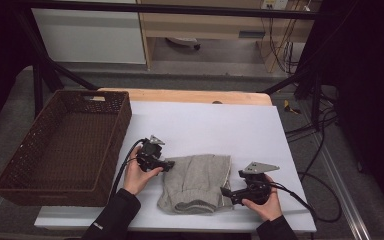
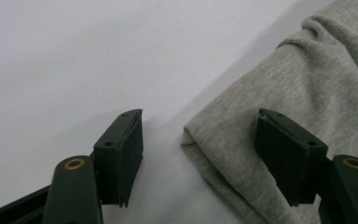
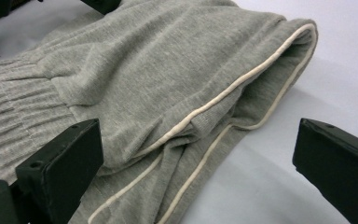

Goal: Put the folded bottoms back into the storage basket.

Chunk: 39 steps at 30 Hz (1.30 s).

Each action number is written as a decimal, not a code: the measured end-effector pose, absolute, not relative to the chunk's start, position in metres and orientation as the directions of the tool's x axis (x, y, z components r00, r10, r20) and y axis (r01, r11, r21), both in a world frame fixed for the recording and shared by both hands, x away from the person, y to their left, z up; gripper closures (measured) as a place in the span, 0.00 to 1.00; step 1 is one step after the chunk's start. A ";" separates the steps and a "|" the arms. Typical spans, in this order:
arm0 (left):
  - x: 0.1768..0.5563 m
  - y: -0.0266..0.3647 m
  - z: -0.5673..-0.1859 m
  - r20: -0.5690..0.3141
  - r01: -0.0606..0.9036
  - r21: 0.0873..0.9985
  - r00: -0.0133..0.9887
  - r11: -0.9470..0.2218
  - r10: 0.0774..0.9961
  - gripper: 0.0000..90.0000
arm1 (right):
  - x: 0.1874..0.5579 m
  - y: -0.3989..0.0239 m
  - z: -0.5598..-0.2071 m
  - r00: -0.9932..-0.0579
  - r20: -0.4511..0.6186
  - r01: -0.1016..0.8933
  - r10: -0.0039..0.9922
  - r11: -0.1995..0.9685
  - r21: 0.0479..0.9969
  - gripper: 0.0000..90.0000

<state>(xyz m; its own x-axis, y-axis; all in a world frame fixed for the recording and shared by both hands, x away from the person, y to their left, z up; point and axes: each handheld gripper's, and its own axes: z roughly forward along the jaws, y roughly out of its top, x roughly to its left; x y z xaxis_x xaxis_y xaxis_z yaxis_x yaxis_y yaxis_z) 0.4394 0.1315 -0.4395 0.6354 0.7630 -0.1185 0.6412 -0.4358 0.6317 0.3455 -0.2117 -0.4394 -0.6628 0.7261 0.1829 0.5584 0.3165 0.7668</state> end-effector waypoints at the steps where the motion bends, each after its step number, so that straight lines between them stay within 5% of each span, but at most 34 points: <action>1: 0.440 0.131 -0.440 -0.120 0.641 0.632 0.637 -0.436 0.762 0.38 | 0.345 -0.212 -0.439 -0.663 0.185 0.559 0.725 0.315 0.767 0.03; 26: 0.431 0.123 -0.438 -0.142 0.647 0.612 0.656 -0.455 0.741 0.83 | 0.347 -0.210 -0.441 -0.652 0.195 0.578 0.733 0.314 0.753 0.02; 39: 0.432 0.123 -0.438 -0.149 0.649 0.607 0.660 -0.459 0.736 0.87 | 0.349 -0.203 -0.441 -0.625 0.205 0.599 0.753 0.294 0.745 0.02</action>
